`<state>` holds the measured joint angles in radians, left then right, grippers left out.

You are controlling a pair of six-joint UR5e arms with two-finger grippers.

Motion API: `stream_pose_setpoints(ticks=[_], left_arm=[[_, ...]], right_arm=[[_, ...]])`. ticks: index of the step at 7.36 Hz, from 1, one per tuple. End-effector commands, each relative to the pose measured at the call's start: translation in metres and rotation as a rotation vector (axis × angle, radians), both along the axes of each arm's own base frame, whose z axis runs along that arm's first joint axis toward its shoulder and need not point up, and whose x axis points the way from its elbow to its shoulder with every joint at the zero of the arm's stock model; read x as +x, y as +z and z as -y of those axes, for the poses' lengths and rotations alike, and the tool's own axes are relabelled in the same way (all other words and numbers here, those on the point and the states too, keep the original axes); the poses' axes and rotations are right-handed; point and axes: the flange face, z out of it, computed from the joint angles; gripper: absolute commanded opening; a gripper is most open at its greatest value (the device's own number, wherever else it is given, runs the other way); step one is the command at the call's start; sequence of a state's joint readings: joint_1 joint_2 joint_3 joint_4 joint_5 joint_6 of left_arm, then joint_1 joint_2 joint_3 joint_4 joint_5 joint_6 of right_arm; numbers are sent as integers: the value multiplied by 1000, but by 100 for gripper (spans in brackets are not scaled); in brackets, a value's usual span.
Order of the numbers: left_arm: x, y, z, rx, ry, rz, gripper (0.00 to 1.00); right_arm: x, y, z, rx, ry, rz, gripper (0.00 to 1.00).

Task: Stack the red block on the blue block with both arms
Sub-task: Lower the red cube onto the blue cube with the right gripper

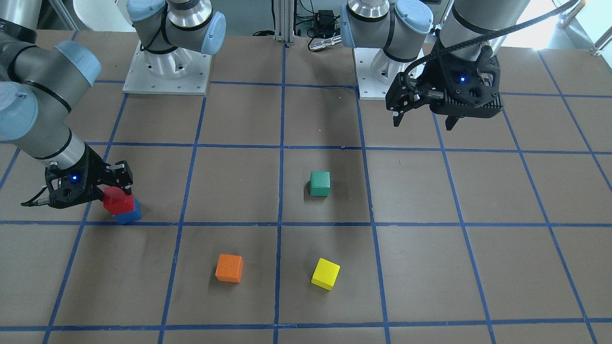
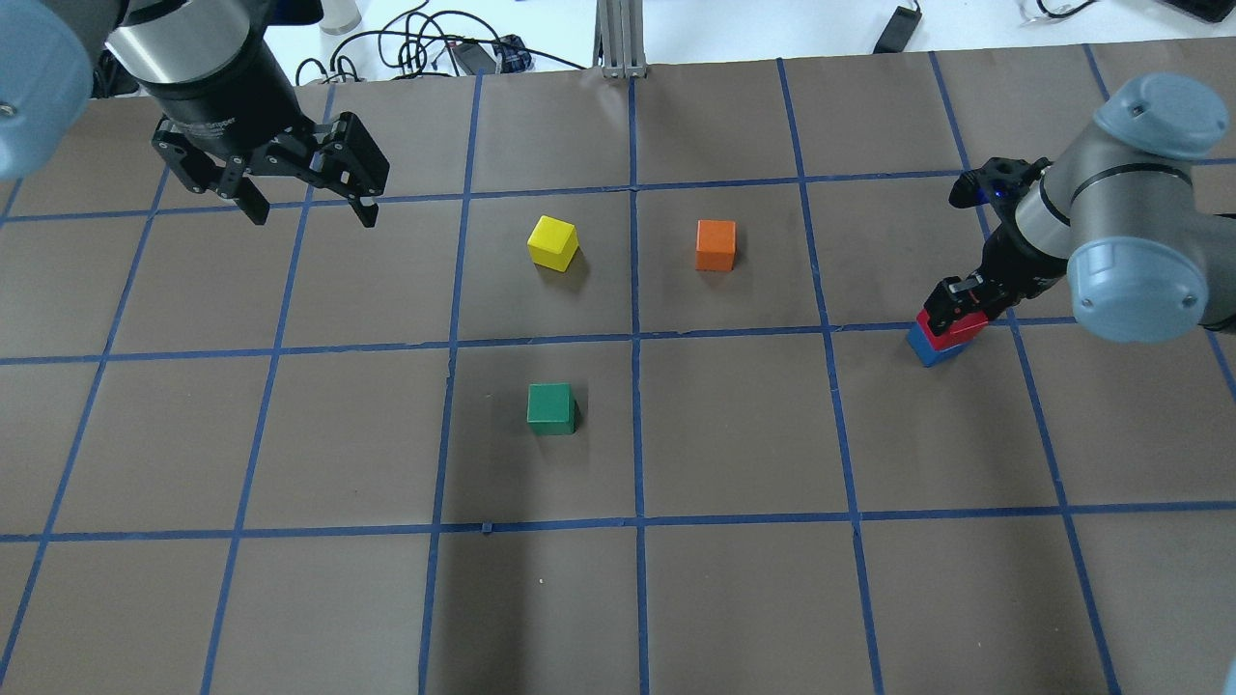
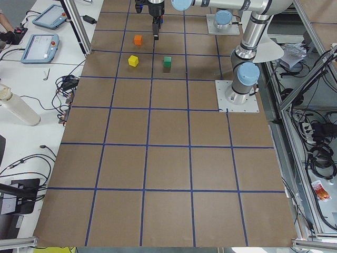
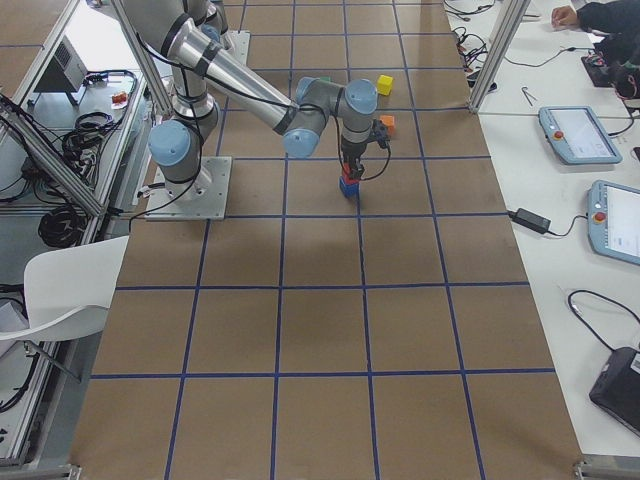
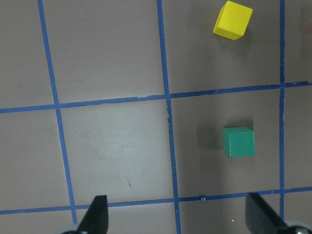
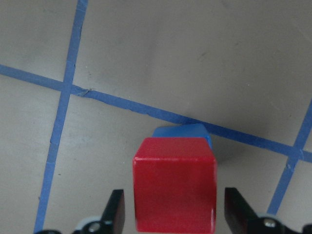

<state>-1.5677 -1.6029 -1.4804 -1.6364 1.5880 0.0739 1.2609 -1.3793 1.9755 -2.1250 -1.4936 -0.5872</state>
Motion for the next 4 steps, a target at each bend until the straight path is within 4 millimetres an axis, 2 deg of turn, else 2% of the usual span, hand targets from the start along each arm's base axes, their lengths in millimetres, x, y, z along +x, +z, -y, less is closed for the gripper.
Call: stream_pose_setpoints(ticks=[1, 2, 3, 4], left_arm=[[0, 0, 0, -1, 0, 1, 100], [0, 1, 0, -3, 0, 0, 100], [0, 0, 0, -1, 0, 0, 100], [0, -1, 1, 0, 0, 0, 100]], right_arm=[[-3, 12, 4, -11, -6, -11, 100], [-9, 31, 8, -15, -8, -60, 100], [-8, 60, 5, 9, -16, -55, 100], [-4, 99, -3, 29, -35, -53, 100]])
